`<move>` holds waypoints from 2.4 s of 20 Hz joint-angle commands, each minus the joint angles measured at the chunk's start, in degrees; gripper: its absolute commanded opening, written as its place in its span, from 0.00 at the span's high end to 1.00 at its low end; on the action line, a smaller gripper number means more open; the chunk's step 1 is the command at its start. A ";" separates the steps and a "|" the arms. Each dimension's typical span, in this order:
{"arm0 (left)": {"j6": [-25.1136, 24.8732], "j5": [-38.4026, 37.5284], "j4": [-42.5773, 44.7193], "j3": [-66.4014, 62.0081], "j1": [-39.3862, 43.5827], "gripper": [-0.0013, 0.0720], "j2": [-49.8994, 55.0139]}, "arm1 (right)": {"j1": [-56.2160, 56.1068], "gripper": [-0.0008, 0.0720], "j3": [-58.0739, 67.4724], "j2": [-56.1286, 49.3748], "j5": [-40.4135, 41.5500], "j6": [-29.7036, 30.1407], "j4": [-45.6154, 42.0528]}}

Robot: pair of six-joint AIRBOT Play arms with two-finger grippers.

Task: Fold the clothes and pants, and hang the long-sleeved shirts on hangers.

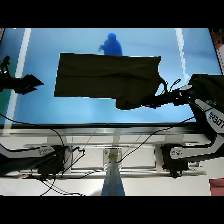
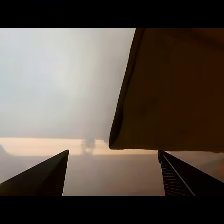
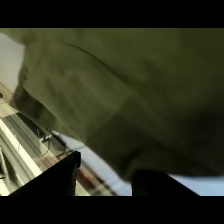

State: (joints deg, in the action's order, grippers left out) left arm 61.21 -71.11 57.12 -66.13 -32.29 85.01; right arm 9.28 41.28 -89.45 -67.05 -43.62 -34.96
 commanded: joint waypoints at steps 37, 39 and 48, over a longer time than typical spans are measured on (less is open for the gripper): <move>-3.30 0.55 -2.27 2.71 6.49 0.14 3.34 | -2.08 0.57 -6.71 13.90 13.77 7.17 -0.13; -3.32 0.55 -2.25 2.71 6.49 0.14 3.85 | -2.08 0.57 -6.71 13.90 10.45 7.39 -0.17; -3.37 0.55 -2.03 2.71 6.47 0.14 3.85 | -2.08 0.58 -6.69 13.92 4.83 11.32 -0.15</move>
State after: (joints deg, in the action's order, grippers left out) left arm 57.91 -70.54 55.00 -63.44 -25.82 88.79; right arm 7.25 34.57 -75.55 -61.84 -33.54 -35.20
